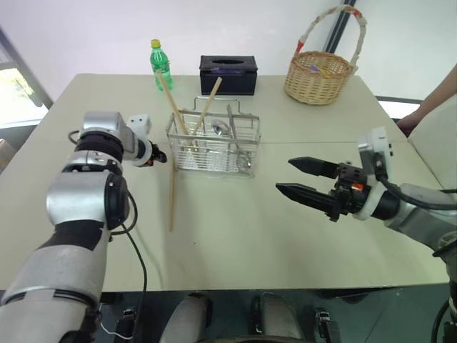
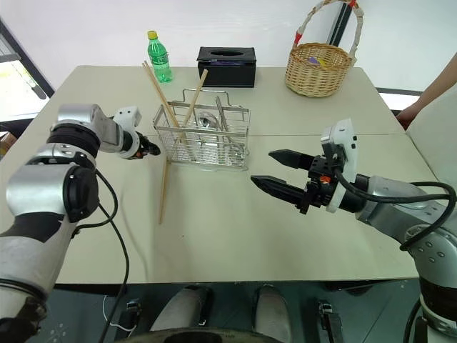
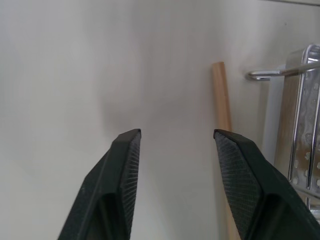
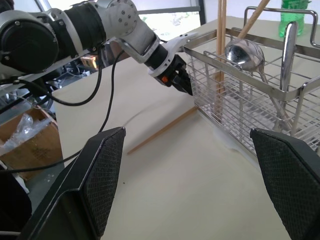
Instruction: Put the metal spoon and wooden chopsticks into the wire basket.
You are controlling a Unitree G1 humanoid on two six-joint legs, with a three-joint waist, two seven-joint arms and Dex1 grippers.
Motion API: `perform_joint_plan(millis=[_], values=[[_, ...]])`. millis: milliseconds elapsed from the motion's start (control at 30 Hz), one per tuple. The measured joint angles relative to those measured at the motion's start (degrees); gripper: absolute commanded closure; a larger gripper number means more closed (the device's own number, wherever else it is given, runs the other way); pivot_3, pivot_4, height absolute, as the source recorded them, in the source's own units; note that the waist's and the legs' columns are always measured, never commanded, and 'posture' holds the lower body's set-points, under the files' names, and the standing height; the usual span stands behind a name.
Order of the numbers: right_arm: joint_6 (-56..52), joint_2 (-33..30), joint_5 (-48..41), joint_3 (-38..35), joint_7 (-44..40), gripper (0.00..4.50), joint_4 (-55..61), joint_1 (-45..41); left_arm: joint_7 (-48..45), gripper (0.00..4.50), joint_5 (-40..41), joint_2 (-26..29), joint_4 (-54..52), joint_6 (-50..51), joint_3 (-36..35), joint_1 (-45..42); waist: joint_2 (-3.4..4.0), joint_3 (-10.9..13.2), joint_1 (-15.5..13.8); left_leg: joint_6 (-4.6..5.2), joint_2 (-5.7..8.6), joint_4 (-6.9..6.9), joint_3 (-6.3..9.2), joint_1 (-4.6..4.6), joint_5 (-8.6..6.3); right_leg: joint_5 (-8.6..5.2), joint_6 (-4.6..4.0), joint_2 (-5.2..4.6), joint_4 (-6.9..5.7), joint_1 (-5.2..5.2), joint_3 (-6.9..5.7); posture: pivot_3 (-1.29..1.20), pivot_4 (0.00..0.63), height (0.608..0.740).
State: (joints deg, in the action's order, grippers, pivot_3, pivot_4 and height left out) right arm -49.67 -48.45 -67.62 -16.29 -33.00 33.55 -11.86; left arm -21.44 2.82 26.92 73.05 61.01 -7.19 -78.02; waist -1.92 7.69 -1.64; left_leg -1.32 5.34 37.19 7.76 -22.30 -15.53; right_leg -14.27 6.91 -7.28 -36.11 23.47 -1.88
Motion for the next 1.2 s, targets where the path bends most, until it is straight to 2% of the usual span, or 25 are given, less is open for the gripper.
perform_joint_plan(millis=[233,367,533,700,867,1200], values=[[0.1,0.0,1.7,0.0,-2.1,0.36,-0.2,0.8,0.1,2.33,0.7,-0.4,0.0,0.3,-1.5,-1.5,-0.02,0.0,-0.5,0.0,0.02,0.0,0.0,-0.02,0.0,0.0,0.0,-0.03,0.01,0.01,0.0,0.0,0.15,0.661],[0.1,-0.1,1.7,-0.7,-2.5,0.36,0.0,1.8,-1.6,2.33,1.1,-0.4,-1.0,7.0,-0.5,-1.5,-0.02,0.0,-0.5,0.0,0.02,0.0,0.0,-0.04,0.0,0.0,0.0,-0.02,0.01,0.02,0.0,0.0,0.15,0.661],[0.1,0.0,1.6,-0.8,-1.5,0.36,0.1,1.7,-7.2,2.33,2.8,-0.4,-12.8,22.2,6.1,3.0,0.01,0.0,-0.2,0.0,0.0,0.0,0.01,-0.02,0.0,0.0,0.0,0.0,0.0,0.02,0.01,0.0,0.15,0.661],[0.0,0.1,1.2,-0.7,-0.4,0.36,0.6,1.7,-8.0,2.33,5.9,-0.5,-23.7,30.1,8.6,8.5,0.01,0.0,0.0,0.0,-0.02,0.0,0.03,-0.04,0.0,0.0,-0.01,-0.01,0.0,0.04,0.02,0.0,0.15,0.661],[0.0,0.2,0.3,-0.4,1.1,0.36,0.9,0.7,-6.8,2.33,8.0,-0.9,-28.2,31.1,8.7,10.1,0.01,0.0,-0.1,0.0,-0.02,0.0,0.03,-0.03,0.0,0.0,-0.01,-0.1,0.01,0.02,0.02,0.0,0.15,0.661],[0.0,0.2,-1.4,-0.3,3.5,0.36,1.2,0.8,-1.5,2.33,8.0,-3.9,-27.9,29.5,5.9,10.7,0.12,0.0,-0.7,0.0,0.01,0.01,0.02,0.1,0.0,0.0,-0.01,-0.13,0.03,-0.13,0.02,0.0,0.15,0.661]])
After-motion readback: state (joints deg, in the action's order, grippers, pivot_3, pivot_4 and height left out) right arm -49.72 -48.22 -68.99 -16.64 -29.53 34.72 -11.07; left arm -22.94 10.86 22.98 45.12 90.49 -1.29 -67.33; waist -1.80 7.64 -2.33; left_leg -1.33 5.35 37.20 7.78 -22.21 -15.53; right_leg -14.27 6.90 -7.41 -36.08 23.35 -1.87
